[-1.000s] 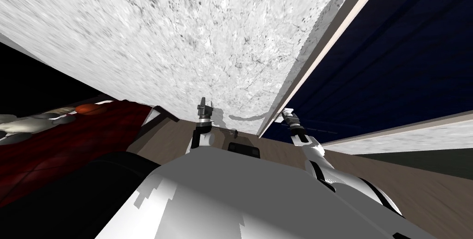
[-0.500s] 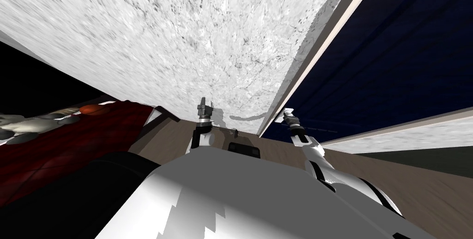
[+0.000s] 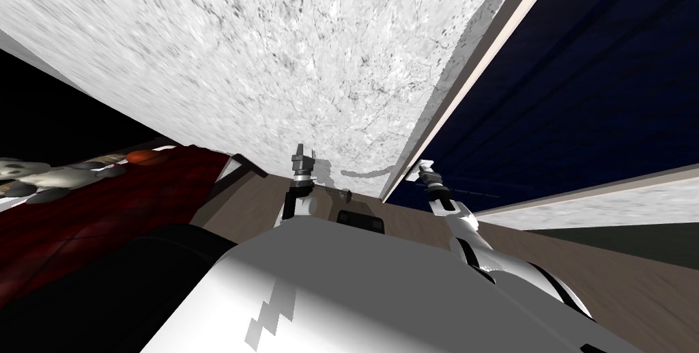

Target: Pull the door open

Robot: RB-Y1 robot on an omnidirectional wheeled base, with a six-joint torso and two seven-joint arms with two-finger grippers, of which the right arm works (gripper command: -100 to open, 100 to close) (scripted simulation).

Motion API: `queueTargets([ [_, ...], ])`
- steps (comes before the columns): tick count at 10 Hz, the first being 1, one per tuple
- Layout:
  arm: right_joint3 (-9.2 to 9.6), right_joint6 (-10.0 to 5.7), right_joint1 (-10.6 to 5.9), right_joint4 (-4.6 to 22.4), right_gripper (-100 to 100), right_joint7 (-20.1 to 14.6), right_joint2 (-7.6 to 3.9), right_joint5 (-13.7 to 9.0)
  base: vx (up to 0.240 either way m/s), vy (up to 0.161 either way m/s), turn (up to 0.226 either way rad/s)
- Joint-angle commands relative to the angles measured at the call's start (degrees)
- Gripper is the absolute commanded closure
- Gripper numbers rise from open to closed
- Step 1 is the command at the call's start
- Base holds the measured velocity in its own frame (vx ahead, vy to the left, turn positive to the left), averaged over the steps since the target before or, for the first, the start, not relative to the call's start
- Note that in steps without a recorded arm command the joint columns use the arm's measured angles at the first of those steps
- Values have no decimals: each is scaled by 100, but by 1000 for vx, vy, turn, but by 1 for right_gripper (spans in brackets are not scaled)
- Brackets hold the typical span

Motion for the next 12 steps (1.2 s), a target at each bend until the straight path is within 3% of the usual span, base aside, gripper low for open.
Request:
queueTargets([
  [1, -2, -14, -34, 25, 100, -282, 9, -99, -38, -57, 59],
  [12, 77, 77, -74, -33, 100, -1763, 106, -692, -42, -45, 59],
])
